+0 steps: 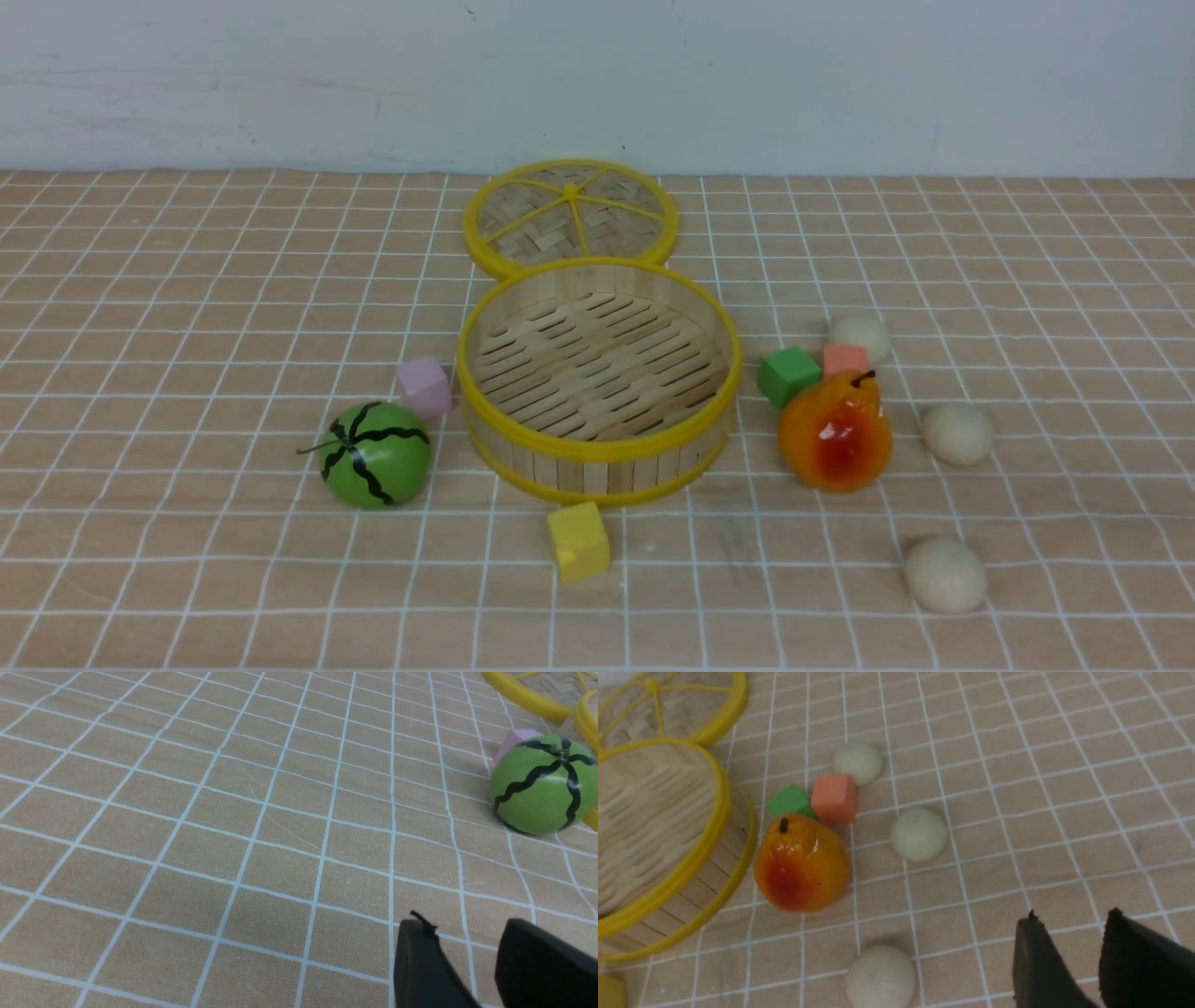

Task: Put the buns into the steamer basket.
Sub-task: Use the right arm to grab a steamed stuffed bun

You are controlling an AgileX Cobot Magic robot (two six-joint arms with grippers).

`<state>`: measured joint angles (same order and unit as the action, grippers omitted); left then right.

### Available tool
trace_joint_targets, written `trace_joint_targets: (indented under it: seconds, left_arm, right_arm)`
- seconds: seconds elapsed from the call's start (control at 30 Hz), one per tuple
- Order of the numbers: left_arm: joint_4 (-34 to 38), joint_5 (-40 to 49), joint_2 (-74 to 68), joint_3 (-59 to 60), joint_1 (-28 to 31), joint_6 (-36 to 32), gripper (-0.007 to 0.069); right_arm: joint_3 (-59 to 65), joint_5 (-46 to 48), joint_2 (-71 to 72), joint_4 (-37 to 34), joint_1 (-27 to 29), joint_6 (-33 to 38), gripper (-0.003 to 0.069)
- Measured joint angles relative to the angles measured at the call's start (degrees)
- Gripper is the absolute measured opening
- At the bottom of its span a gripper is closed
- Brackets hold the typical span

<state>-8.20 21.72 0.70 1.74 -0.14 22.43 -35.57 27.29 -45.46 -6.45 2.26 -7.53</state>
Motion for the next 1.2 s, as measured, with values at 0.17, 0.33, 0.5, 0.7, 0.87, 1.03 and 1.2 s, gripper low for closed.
trace_joint_targets:
  seconds: [0.17, 0.33, 0.5, 0.7, 0.87, 1.03, 1.2]
  left_arm:
    - [0.00, 0.00, 0.00, 0.00, 0.00, 0.00, 0.0238]
    - [0.00, 0.00, 0.00, 0.00, 0.00, 0.00, 0.0238]
    - [0.00, 0.00, 0.00, 0.00, 0.00, 0.00, 0.0238]
    - [0.00, 0.00, 0.00, 0.00, 0.00, 0.00, 0.0238]
    - [0.00, 0.00, 0.00, 0.00, 0.00, 0.00, 0.0238]
    - [0.00, 0.00, 0.00, 0.00, 0.00, 0.00, 0.0238]
    - [0.00, 0.00, 0.00, 0.00, 0.00, 0.00, 0.0238]
  right_arm:
    - [0.01, -6.52, -8.29, -2.39, 0.00, 0.07, 0.0214]
    - [-4.35, -3.11, -19.21, -4.05, -1.79, 6.32, 0.0220]
    - [-13.00, 3.45, -28.88, -4.25, -8.64, 13.22, 0.0226]
    - [-21.46, 11.94, -41.29, -4.59, -15.00, 12.07, 0.0232]
    - [-22.66, 13.93, -47.47, -4.35, -15.36, 7.83, 0.0232]
    - [-22.74, 13.94, -48.51, -4.64, -15.36, 7.53, 0.0232]
    - [-22.79, 13.89, -50.74, -3.49, -15.36, 7.23, 0.0232]
